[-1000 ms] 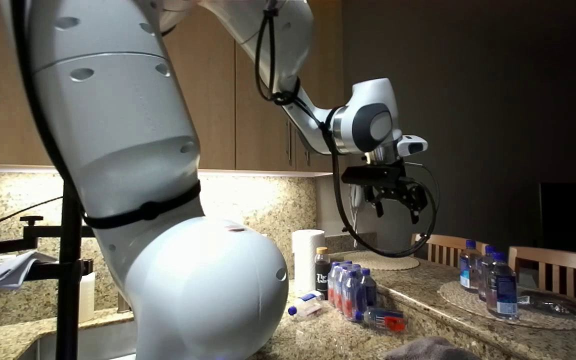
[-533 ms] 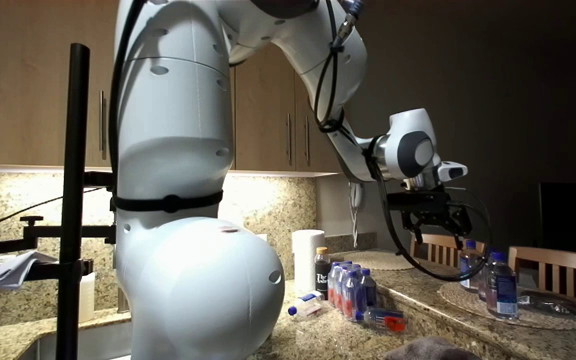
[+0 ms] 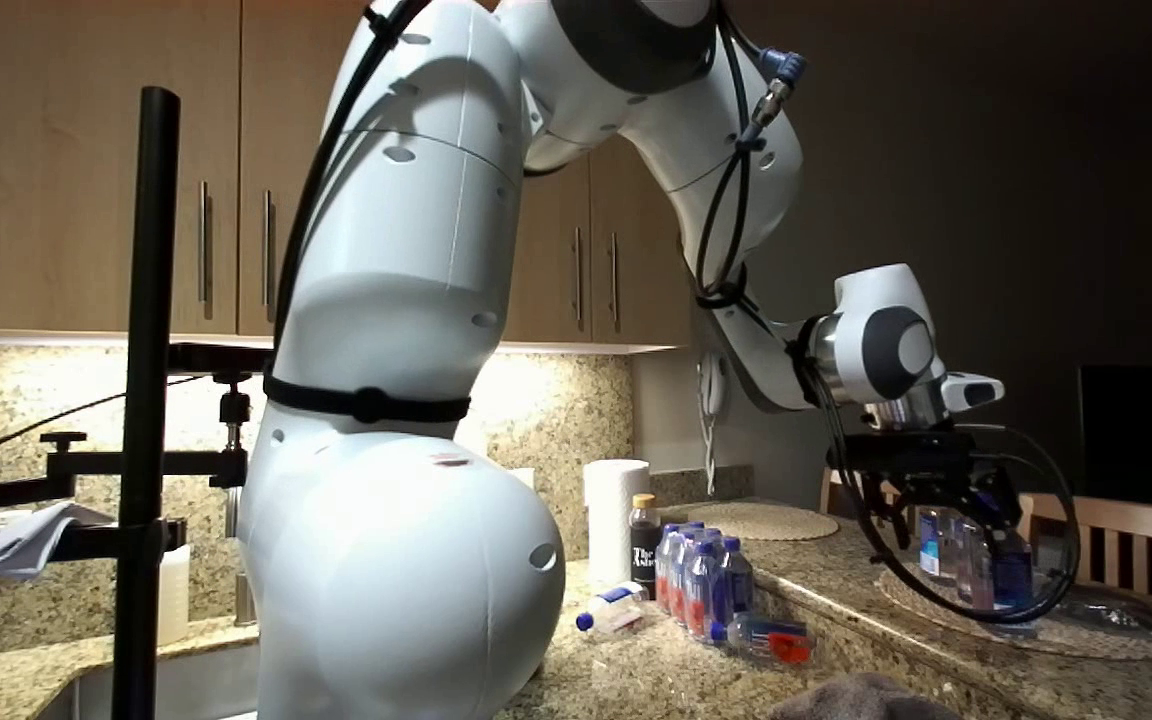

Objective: Move the cloth to the left on the counter

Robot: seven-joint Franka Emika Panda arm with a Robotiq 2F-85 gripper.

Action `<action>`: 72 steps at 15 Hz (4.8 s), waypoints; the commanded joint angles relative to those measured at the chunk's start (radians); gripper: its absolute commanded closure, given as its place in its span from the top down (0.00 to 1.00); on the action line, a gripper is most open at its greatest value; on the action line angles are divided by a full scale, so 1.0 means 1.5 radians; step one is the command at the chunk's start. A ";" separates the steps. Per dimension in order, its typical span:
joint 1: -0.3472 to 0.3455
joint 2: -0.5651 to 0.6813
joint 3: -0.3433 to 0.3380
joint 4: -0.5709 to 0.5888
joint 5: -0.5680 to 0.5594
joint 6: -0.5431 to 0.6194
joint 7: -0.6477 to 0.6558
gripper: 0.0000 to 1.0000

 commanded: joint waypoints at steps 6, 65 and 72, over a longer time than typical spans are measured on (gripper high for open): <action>-0.015 0.008 0.004 -0.009 0.004 -0.097 -0.040 1.00; 0.028 0.049 0.053 -0.044 -0.018 -0.039 -0.061 0.08; 0.047 0.016 0.056 0.014 -0.033 0.001 -0.035 0.08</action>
